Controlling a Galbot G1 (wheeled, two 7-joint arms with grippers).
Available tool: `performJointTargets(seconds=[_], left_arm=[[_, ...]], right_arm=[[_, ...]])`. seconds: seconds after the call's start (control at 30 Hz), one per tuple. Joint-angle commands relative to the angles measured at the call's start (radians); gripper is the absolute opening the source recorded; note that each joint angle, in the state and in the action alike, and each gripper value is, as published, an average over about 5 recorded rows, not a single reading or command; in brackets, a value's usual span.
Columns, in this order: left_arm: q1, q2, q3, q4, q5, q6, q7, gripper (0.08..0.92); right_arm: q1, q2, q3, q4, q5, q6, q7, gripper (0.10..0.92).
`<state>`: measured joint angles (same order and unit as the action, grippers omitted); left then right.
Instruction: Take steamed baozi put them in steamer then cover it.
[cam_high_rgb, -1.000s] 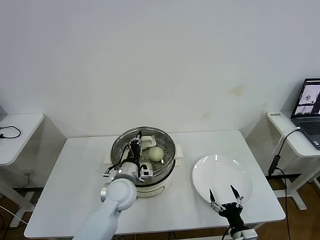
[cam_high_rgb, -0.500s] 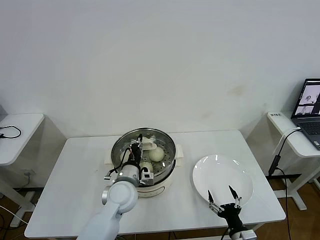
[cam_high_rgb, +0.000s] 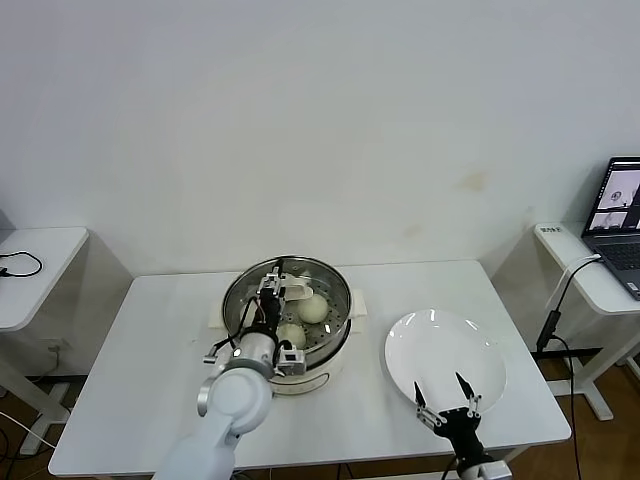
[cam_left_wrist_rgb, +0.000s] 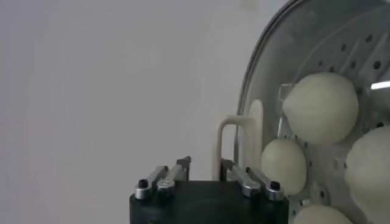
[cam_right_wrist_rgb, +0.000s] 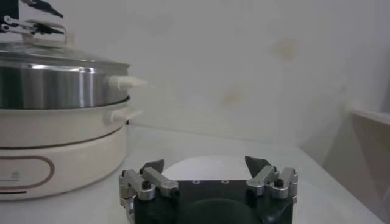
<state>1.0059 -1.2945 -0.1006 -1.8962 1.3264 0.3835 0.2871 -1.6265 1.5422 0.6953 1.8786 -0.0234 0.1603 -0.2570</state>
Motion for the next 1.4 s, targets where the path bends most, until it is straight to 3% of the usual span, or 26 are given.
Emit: performJointTargets(seconds=[0.03, 0.37, 0.6, 0.73, 0.83, 0.93, 1.03, 1.4], left_arm=[[0.112, 0.034, -0.021, -0.142, -0.010, -0.013, -0.016, 0.551], [0.304, 0.065, -0.082, -0.326, -0.032, -0.062, -0.064, 0.806], [0.508, 0.078, -0.209, -0.425, -0.260, -0.132, -0.227, 0.822], [0.616, 0.078, -0.354, -0.420, -0.706, -0.213, -0.403, 0.823], [0.699, 0.060, -0.476, -0.378, -1.087, -0.344, -0.478, 0.823], [0.795, 0.062, -0.553, -0.332, -1.417, -0.490, -0.508, 0.823], [0.864, 0.062, -0.591, -0.288, -1.554, -0.595, -0.520, 0.823], [0.955, 0.024, -0.534, -0.205, -1.688, -0.598, -0.533, 0.823]], right_arm=[[-0.003, -0.002, 0.000, 0.003, 0.001, 0.000, 0.000, 0.823], [-0.018, -0.016, -0.001, 0.020, 0.015, 0.000, -0.002, 0.823], [-0.027, -0.021, -0.006, 0.031, 0.018, 0.002, -0.002, 0.823], [-0.051, -0.038, -0.006, 0.054, 0.020, 0.007, 0.000, 0.823], [-0.077, -0.051, -0.004, 0.075, 0.022, 0.007, 0.002, 0.823], [-0.102, -0.068, 0.002, 0.090, 0.025, 0.006, 0.003, 0.823], [-0.121, -0.090, 0.006, 0.097, 0.035, 0.004, 0.004, 0.823], [-0.184, -0.216, -0.042, 0.113, 0.103, -0.003, 0.054, 0.823]])
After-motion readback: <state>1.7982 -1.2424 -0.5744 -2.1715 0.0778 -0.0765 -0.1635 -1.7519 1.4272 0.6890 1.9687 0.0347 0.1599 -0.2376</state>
